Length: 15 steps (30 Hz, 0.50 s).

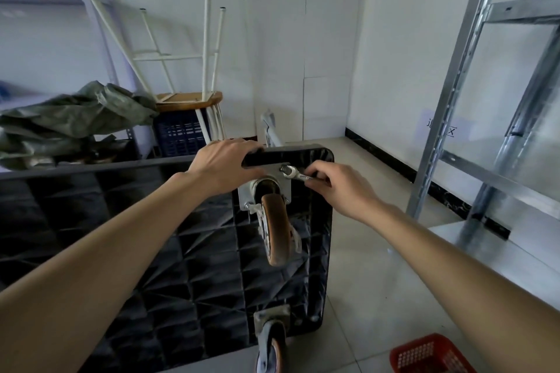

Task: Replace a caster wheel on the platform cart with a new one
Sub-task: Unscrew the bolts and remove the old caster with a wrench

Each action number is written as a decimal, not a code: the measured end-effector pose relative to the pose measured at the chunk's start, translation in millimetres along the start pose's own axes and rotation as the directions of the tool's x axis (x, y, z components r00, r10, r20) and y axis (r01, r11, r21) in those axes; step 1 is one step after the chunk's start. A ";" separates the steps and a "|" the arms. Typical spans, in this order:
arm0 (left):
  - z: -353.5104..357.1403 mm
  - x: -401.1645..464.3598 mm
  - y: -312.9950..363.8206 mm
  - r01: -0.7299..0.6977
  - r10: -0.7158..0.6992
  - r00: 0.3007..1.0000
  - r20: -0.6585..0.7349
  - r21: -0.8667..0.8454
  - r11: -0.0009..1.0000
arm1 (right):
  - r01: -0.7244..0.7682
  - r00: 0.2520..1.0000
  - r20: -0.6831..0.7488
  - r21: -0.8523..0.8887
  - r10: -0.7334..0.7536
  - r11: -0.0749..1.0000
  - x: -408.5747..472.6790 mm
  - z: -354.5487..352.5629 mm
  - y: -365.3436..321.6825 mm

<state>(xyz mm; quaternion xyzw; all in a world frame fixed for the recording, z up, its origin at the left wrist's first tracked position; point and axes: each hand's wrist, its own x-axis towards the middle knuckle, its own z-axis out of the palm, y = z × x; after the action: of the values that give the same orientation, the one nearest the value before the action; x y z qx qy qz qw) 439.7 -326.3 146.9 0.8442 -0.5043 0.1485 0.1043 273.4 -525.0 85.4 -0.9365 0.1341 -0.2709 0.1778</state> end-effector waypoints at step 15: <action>22.7 3.5 2.5 0.029 -0.028 0.983 -0.180 0.002 1.000 | -0.116 0.992 -0.028 0.178 0.123 0.977 26.1 -3.3 7.1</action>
<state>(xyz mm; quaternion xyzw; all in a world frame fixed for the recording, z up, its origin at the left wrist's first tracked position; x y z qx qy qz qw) 442.4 -337.7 127.0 0.8347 -0.4803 0.2240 0.1496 291.9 -541.3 97.1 -0.9019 0.1690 -0.2889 0.2731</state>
